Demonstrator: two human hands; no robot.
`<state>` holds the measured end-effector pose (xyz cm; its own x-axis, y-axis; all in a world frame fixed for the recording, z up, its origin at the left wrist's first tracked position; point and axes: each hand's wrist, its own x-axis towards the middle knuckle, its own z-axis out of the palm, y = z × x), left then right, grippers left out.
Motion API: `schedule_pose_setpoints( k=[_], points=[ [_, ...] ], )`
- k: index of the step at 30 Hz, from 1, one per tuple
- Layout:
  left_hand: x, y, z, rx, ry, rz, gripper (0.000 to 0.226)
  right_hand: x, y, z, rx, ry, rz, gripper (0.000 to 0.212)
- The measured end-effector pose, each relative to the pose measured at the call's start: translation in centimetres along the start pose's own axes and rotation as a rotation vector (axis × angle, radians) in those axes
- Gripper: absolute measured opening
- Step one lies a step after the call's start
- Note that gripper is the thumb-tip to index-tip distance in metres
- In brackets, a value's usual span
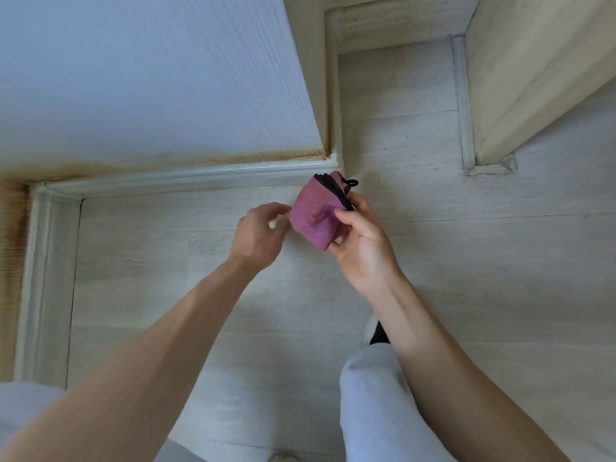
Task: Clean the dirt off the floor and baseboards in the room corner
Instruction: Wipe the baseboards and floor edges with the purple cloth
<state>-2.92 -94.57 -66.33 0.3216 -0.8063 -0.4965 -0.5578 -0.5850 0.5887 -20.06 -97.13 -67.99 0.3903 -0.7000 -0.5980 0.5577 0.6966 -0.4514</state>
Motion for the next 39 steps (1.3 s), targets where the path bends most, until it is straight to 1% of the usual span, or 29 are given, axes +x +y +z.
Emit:
schedule_pose_setpoints(
  k=[1, 2, 3, 4, 5, 7, 10, 12, 15, 17, 18, 20, 22, 24, 26, 27, 29, 30, 32, 35, 37, 39],
  points=[
    [-1.0, 0.6, -0.1, -0.204, -0.012, -0.087, 0.031, -0.2, 0.2, -0.2, -0.005, -0.003, -0.015, 0.031],
    [-1.9, 1.0, -0.1, -0.417, -0.069, -0.175, 0.044, -0.3, 0.4, -0.4, -0.006, -0.009, -0.031, 0.032],
    [-2.6, 1.2, 0.0, -0.574, -0.152, -0.256, 0.057, -0.4, 0.7, -0.7, -0.009, -0.016, -0.044, 0.033],
    [-3.4, 1.6, 0.0, -0.699, -0.204, -0.29, 0.064, -0.6, 0.9, -0.8, -0.018, -0.028, -0.051, 0.034],
    [-3.9, 1.5, 0.2, -0.743, -0.237, -0.295, 0.064, -0.9, 0.9, -1.0, -0.038, -0.041, -0.055, 0.035],
    [-4.8, 1.4, 0.6, -0.806, -0.245, -0.269, 0.054, -1.4, 0.7, -1.2, -0.124, -0.082, -0.055, 0.038],
    [-5.3, 0.6, 1.2, -0.953, -0.174, -0.254, 0.044, -2.3, 0.7, -1.7, -0.288, -0.123, -0.014, 0.038],
    [-5.4, 0.3, 1.2, -0.966, -0.144, -0.208, 0.038, -2.7, 0.9, -1.8, -0.374, -0.116, 0.024, 0.041],
    [-6.0, -0.2, 1.1, -0.817, -0.115, -0.126, 0.027, -2.9, 0.8, -1.9, -0.474, -0.062, 0.083, 0.052],
    [-6.6, -0.6, 0.7, -0.72, -0.107, -0.075, 0.033, -2.9, 0.8, -1.7, -0.533, -0.039, 0.174, 0.061],
    [-6.9, -0.7, 0.4, -0.691, -0.108, -0.049, 0.037, -3.0, 0.9, -1.6, -0.556, -0.054, 0.228, 0.063],
    [-7.4, -0.9, -0.3, -0.689, -0.16, 0.02, 0.044, -3.3, 1.1, -1.5, -0.507, -0.113, 0.331, 0.065],
    [-7.8, -1.3, -0.6, -0.678, -0.242, 0.051, 0.054, -3.5, 1.3, -1.4, -0.345, -0.123, 0.391, 0.065],
    [-8.0, -1.8, -0.7, -0.611, -0.306, 0.001, 0.065, -3.4, 0.8, -1.2, -0.21, -0.067, 0.327, 0.06],
    [-8.2, -2.2, -0.7, -0.551, -0.364, -0.096, 0.07, -3.2, 0.0, -1.1, -0.249, 0.0, 0.184, 0.049],
    [-8.4, -2.3, -0.7, -0.551, -0.394, -0.131, 0.065, -3.2, -0.3, -0.9, -0.286, 0.017, 0.127, 0.046],
    [-8.6, -2.1, -0.6, -0.588, -0.451, -0.154, 0.047, -3.2, -0.7, -0.4, -0.325, 0.001, 0.062, 0.047],
    [-8.7, -1.9, -0.6, -0.621, -0.472, -0.149, 0.039, -3.2, -0.7, -0.2, -0.329, -0.013, 0.038, 0.047],
    [-9.0, -1.7, -0.4, -0.649, -0.487, -0.104, 0.033, -3.4, -0.7, 0.3, -0.3, -0.025, 0.011, 0.046],
    [-9.1, -1.9, -0.1, -0.63, -0.397, -0.047, 0.035, -3.4, -0.9, 0.2, -0.275, -0.004, 0.051, 0.047],
    [-9.2, -2.1, -0.1, -0.727, -0.302, -0.061, 0.036, -3.5, -1.0, -0.4, -0.309, 0.024, 0.079, 0.051],
    [-9.2, -2.2, -0.3, -0.789, -0.241, -0.052, 0.039, -3.6, -0.9, -1.0, -0.318, 0.03, 0.099, 0.055]
  ],
)
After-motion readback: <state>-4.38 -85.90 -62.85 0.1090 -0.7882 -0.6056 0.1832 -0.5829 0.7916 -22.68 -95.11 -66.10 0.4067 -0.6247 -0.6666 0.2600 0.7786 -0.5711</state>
